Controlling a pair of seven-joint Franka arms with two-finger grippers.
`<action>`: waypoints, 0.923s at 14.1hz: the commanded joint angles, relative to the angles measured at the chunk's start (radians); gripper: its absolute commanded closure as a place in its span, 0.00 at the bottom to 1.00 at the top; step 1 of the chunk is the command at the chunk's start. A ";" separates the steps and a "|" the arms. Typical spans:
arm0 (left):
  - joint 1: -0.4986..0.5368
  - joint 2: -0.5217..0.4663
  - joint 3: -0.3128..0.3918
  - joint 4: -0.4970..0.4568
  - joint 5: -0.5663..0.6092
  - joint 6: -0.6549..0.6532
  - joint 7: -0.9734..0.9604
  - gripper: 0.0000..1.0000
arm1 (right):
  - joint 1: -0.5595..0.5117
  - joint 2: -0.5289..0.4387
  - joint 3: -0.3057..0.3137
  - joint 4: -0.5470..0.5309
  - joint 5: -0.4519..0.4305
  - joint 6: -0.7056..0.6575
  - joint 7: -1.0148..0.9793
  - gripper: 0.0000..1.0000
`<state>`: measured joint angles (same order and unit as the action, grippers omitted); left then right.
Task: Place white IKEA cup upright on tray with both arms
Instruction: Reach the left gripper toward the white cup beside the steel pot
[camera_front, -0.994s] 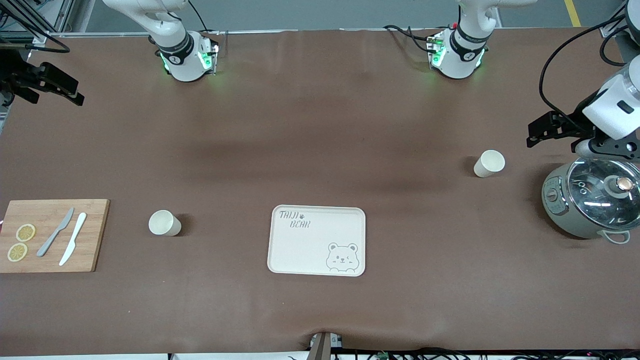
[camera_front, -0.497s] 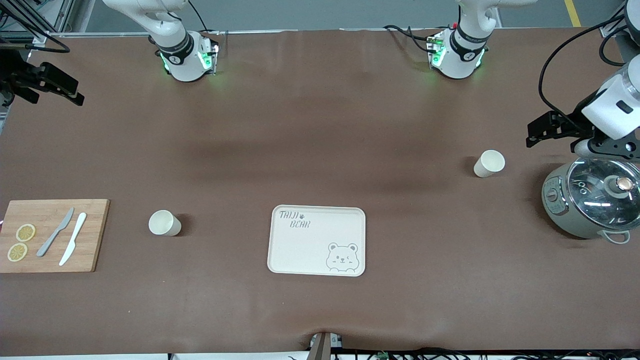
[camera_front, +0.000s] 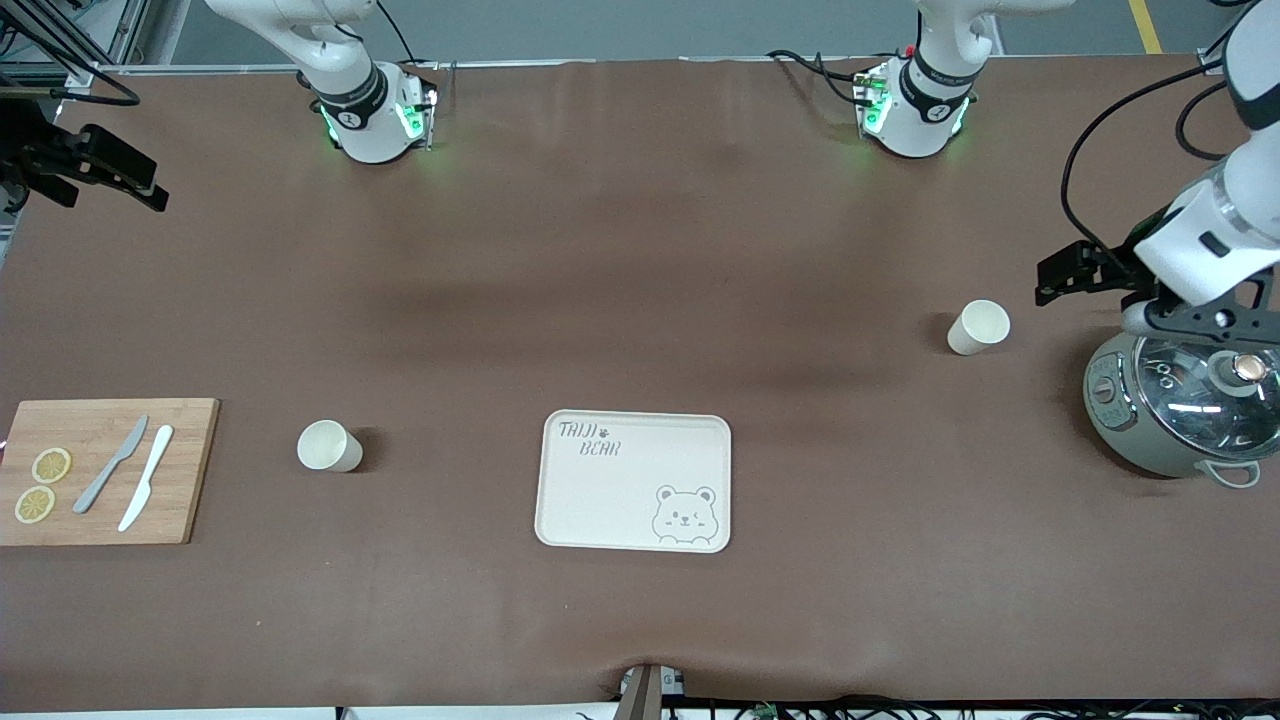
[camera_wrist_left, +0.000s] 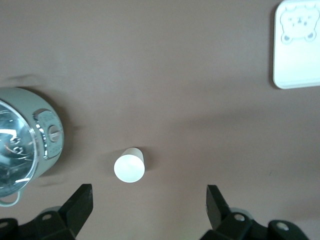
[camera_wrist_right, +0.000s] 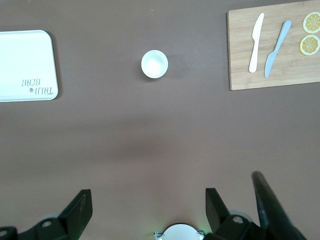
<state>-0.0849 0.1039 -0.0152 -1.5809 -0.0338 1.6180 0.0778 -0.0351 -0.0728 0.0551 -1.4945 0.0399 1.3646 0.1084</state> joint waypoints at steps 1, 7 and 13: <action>-0.036 0.068 -0.022 0.015 0.012 0.025 0.046 0.00 | -0.011 0.002 0.008 0.016 0.005 -0.013 0.007 0.00; -0.072 0.117 -0.037 -0.077 0.035 0.213 -0.027 0.00 | -0.011 0.002 0.008 0.016 0.005 -0.015 0.005 0.00; -0.059 0.060 -0.038 -0.357 0.048 0.506 -0.053 0.00 | -0.011 0.002 0.006 0.016 0.005 -0.013 0.007 0.00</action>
<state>-0.1560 0.2355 -0.0466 -1.7985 -0.0144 2.0155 0.0430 -0.0351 -0.0729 0.0549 -1.4945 0.0399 1.3645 0.1084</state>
